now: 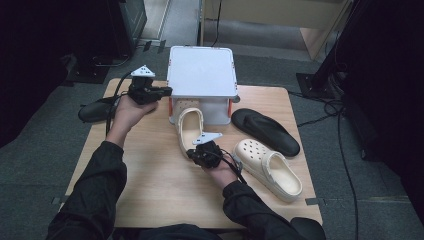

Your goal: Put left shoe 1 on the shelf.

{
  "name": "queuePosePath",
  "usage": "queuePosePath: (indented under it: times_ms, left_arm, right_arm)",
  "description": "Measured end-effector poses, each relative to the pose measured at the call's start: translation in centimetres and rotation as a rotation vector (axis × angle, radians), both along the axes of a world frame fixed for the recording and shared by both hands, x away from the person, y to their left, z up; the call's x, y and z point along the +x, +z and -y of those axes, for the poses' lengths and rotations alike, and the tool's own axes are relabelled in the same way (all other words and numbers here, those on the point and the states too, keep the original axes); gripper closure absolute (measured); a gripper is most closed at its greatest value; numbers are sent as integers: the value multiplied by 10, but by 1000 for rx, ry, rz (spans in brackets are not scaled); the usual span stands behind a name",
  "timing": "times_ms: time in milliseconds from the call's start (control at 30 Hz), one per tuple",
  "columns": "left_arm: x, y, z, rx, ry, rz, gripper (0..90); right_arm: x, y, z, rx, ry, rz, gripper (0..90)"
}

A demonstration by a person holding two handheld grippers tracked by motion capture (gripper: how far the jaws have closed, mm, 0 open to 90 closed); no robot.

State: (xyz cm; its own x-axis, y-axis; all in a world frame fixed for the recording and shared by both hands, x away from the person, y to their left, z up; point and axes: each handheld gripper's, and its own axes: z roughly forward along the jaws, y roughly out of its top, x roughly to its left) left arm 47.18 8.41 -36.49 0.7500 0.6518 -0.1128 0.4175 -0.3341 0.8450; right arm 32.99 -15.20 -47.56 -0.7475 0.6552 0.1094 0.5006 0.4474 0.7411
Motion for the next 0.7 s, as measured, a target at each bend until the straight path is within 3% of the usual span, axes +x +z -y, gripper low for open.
queuePosePath:
  times_ms: [367,600,700]
  left_arm:
    - [0,0,0,2,-1,3,864]
    - [0,0,1,1,0,4,865]
    - [0,0,0,-2,3,0,865]
  right_arm:
    - [-6,-20,16,-6,-11,-31,853]
    - [7,-11,5,-15,-25,32,847]
    - [13,-7,3,-11,-30,39,847]
